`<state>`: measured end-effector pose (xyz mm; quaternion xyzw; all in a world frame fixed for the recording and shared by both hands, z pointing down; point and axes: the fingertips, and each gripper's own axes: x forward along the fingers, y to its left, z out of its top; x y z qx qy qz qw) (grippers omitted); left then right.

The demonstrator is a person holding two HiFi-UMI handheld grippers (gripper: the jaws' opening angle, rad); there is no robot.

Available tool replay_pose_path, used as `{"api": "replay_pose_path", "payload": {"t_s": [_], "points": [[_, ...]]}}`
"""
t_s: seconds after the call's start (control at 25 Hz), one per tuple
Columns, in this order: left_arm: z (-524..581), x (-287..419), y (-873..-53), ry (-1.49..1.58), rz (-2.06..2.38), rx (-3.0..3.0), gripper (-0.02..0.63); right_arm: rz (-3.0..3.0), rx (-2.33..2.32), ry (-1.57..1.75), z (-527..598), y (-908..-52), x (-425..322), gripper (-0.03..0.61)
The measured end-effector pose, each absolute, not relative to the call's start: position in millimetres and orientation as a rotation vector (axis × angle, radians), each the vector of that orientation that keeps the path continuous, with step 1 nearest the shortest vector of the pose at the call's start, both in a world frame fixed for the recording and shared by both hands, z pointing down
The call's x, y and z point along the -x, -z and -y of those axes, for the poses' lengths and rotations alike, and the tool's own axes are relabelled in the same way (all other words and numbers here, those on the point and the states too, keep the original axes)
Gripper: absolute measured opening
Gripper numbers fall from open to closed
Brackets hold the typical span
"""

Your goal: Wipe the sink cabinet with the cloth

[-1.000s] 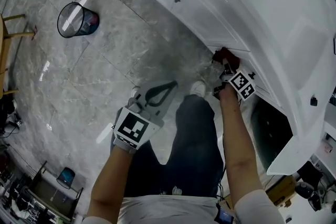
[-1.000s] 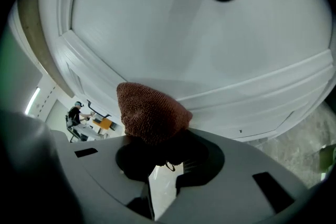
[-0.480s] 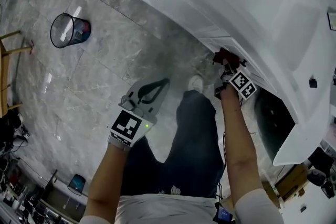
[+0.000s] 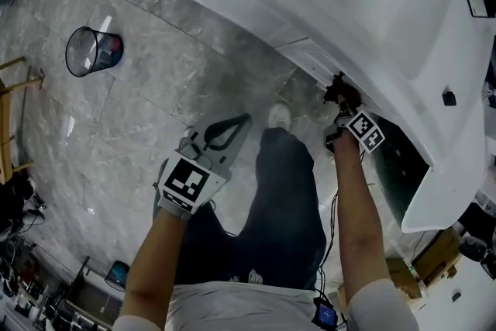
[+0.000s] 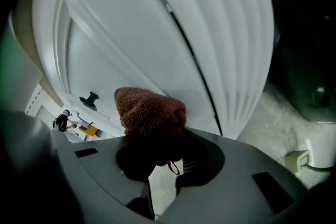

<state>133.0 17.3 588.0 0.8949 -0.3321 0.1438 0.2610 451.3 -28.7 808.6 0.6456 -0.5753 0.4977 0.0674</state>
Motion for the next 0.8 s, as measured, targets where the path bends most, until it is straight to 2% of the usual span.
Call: {"api": "replay_pose_path", "payload": {"t_s": [0.36,0.8], "points": [[-21.4,-153.3,-575.0,-0.369,0.865,-2.441,0.009,1.701,-2.022,-1.491,13.3,-785.8,-475.4,0.087],[-31.6,-139.6,-543.2,-0.304,0.875,-2.408,0.009,1.683,-2.064,-1.430,9.0,-708.9,-482.8,0.086]]}}
